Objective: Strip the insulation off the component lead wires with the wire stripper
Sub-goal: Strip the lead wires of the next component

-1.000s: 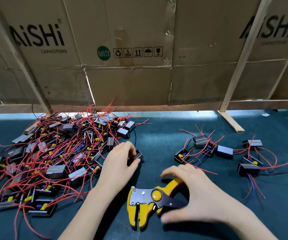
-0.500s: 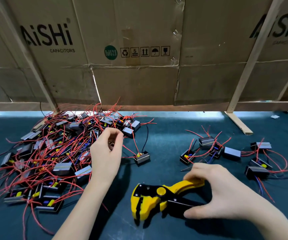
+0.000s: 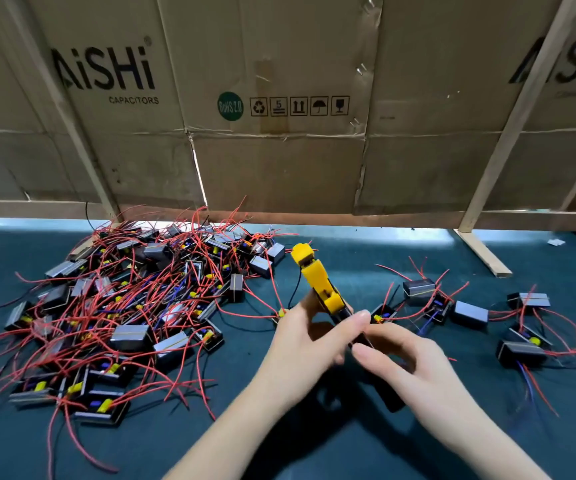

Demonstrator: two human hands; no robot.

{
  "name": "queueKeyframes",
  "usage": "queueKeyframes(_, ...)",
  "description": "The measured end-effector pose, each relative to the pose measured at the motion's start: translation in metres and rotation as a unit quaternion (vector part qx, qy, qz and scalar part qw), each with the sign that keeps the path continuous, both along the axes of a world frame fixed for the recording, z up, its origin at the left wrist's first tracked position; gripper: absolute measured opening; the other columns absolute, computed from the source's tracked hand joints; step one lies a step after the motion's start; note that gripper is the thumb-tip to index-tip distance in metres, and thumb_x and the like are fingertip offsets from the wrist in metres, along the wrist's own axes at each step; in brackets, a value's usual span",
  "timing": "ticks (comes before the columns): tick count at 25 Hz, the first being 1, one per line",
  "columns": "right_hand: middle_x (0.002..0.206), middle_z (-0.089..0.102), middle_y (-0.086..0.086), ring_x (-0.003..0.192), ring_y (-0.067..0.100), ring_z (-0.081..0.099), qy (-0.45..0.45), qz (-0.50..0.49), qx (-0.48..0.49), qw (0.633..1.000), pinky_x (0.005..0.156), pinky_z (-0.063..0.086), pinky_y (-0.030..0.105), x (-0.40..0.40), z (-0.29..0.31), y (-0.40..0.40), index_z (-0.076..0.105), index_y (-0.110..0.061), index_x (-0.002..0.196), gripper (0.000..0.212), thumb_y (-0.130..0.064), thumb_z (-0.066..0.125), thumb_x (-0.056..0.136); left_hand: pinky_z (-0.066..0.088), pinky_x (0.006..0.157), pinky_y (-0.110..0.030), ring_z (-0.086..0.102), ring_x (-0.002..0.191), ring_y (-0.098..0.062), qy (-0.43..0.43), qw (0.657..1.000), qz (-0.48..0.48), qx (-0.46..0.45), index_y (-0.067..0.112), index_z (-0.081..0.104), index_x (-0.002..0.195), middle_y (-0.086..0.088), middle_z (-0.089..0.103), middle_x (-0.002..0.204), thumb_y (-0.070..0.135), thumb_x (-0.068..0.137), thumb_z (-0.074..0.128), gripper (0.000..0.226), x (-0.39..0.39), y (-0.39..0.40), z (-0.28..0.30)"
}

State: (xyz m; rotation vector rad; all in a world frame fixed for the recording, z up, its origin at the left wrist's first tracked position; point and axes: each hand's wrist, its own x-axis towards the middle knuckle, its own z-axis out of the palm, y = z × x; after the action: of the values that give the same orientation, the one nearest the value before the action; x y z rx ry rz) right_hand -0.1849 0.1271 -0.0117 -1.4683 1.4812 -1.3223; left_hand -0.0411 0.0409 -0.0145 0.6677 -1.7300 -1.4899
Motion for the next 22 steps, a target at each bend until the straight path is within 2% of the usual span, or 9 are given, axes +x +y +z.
queueKeyframes(2, 0.103, 0.073, -0.008, 0.098, 0.006, 0.066, 0.025, 0.053, 0.009, 0.998, 0.089, 0.048, 0.019, 0.006, -0.003, -0.001, 0.069, -0.021, 0.106, 0.023, -0.027, 0.074, 0.085, 0.041, 0.053, -0.019, 0.051, 0.053, -0.007, 0.013, 0.999, 0.032, -0.017, 0.019, 0.062, 0.090, 0.008, 0.064, 0.075, 0.050, 0.073, 0.074, 0.037, -0.002, 0.001, -0.002)
queueKeyframes(5, 0.103, 0.070, -0.006, 0.094, 0.009, 0.064, 0.068, 0.063, 0.018, 0.995, 0.084, 0.048, 0.016, 0.021, -0.014, -0.002, 0.062, -0.025, 0.109, 0.043, -0.016, 0.067, 0.067, 0.041, 0.053, -0.024, 0.049, 0.060, -0.012, 0.021, 0.998, 0.032, -0.042, 0.018, 0.062, 0.090, 0.002, 0.061, 0.076, 0.048, 0.073, 0.074, 0.037, -0.002, 0.003, -0.001)
queueKeyframes(8, 0.101, 0.070, -0.003, 0.097, 0.020, 0.063, 0.013, 0.014, 0.006, 1.000, 0.090, 0.051, 0.034, 0.019, -0.016, -0.003, 0.061, -0.028, 0.108, 0.048, -0.030, 0.067, 0.060, 0.049, 0.062, -0.030, 0.056, 0.072, -0.021, 0.058, 0.995, 0.021, -0.074, 0.019, 0.066, 0.095, -0.010, 0.065, 0.087, 0.048, 0.077, 0.071, 0.034, 0.000, 0.001, 0.002)
queueKeyframes(10, 0.104, 0.069, -0.006, 0.101, 0.017, 0.063, -0.014, 0.019, 0.012, 1.000, 0.092, 0.049, 0.035, 0.012, -0.013, -0.003, 0.061, -0.037, 0.109, 0.053, -0.042, 0.070, 0.057, 0.050, 0.078, -0.038, 0.060, 0.088, -0.021, 0.041, 0.982, 0.103, -0.152, 0.028, 0.063, 0.106, -0.004, 0.065, 0.100, 0.049, 0.077, 0.069, 0.036, 0.004, -0.005, 0.000)
queueKeyframes(12, 0.100, 0.068, -0.011, 0.098, 0.010, 0.063, -0.052, 0.041, 0.018, 0.998, 0.090, 0.047, 0.028, 0.010, -0.012, -0.003, 0.063, -0.040, 0.105, 0.048, -0.048, 0.073, 0.059, 0.046, 0.086, -0.030, 0.055, 0.107, -0.014, 0.039, 0.963, 0.175, -0.202, 0.032, 0.051, 0.123, 0.007, 0.058, 0.120, 0.049, 0.080, 0.062, 0.047, 0.007, -0.011, -0.002)
queueKeyframes(14, 0.094, 0.063, -0.006, 0.093, 0.012, 0.058, -0.107, 0.066, 0.015, 0.992, 0.088, 0.043, 0.030, 0.011, -0.012, -0.003, 0.064, -0.031, 0.101, 0.045, -0.051, 0.076, 0.063, 0.041, 0.095, -0.020, 0.049, 0.124, -0.010, 0.047, 0.960, 0.210, -0.179, 0.024, 0.041, 0.138, 0.008, 0.049, 0.137, 0.046, 0.089, 0.053, 0.055, 0.008, -0.020, -0.008)
queueKeyframes(17, 0.096, 0.058, 0.009, 0.092, 0.023, 0.055, -0.208, 0.113, -0.001, 0.972, 0.095, 0.041, 0.043, 0.006, -0.013, -0.005, 0.066, -0.016, 0.110, 0.055, -0.051, 0.079, 0.070, 0.034, 0.107, -0.018, 0.041, 0.136, -0.006, -0.083, 0.960, 0.205, -0.173, 0.015, 0.031, 0.149, 0.005, 0.042, 0.149, 0.026, 0.097, 0.057, 0.059, 0.009, -0.037, -0.019)
queueKeyframes(19, 0.096, 0.057, 0.014, 0.089, 0.028, 0.054, -0.267, 0.156, 0.003, 0.951, 0.096, 0.040, 0.050, 0.003, -0.010, -0.005, 0.064, -0.008, 0.115, 0.050, -0.037, 0.075, 0.076, 0.037, 0.105, -0.015, 0.051, 0.130, -0.008, -0.149, 0.946, 0.180, -0.225, 0.010, 0.043, 0.144, 0.001, 0.055, 0.140, 0.014, 0.097, 0.058, 0.050, 0.008, -0.040, -0.026)
queueKeyframes(22, 0.103, 0.059, 0.022, 0.097, 0.036, 0.057, -0.319, 0.200, 0.003, 0.926, 0.102, 0.038, 0.051, -0.002, -0.010, -0.003, 0.062, 0.001, 0.111, 0.044, -0.018, 0.065, 0.071, 0.050, 0.087, -0.028, 0.068, 0.093, -0.008, -0.148, 0.925, 0.194, -0.292, 0.011, 0.072, 0.108, 0.005, 0.074, 0.097, 0.014, 0.095, 0.058, 0.019, 0.009, -0.041, -0.027)
